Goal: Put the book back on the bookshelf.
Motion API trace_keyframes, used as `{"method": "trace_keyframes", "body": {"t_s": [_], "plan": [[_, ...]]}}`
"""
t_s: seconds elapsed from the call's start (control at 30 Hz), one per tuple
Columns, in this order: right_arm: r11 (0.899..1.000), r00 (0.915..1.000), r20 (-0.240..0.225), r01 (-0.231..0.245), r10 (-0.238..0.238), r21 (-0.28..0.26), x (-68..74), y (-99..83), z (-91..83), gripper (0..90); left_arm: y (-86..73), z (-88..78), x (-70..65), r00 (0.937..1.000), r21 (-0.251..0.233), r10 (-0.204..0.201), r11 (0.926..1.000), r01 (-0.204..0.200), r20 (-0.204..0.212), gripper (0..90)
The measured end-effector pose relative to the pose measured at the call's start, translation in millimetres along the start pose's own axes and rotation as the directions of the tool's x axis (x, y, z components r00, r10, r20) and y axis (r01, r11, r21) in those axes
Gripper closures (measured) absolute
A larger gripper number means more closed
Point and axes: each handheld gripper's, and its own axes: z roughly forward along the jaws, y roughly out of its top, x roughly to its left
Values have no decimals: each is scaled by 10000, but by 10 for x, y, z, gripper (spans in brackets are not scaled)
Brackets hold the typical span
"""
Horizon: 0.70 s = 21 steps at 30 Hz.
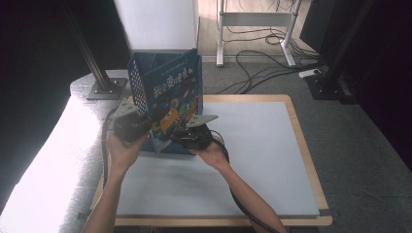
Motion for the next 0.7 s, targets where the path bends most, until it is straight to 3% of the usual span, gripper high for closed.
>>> {"method": "trace_keyframes", "body": {"t_s": [0.2,0.4,0.53,0.7], "plan": [[9995,9968,-730,323,-319,33,231,-6,166,744,-32,-26,25,9999,-60,-127,9999,127,47,831],[9991,9919,-1211,399,-381,126,370,3,293,749,-77,-55,63,9991,-173,-432,9989,432,49,830],[9981,9897,-1329,561,-525,235,447,5,387,749,-84,-65,68,9986,-136,-525,9985,526,37,828],[9964,9932,-859,811,-787,242,475,-15,441,818,-93,-74,63,9985,-110,-537,9985,538,103,826]]}}
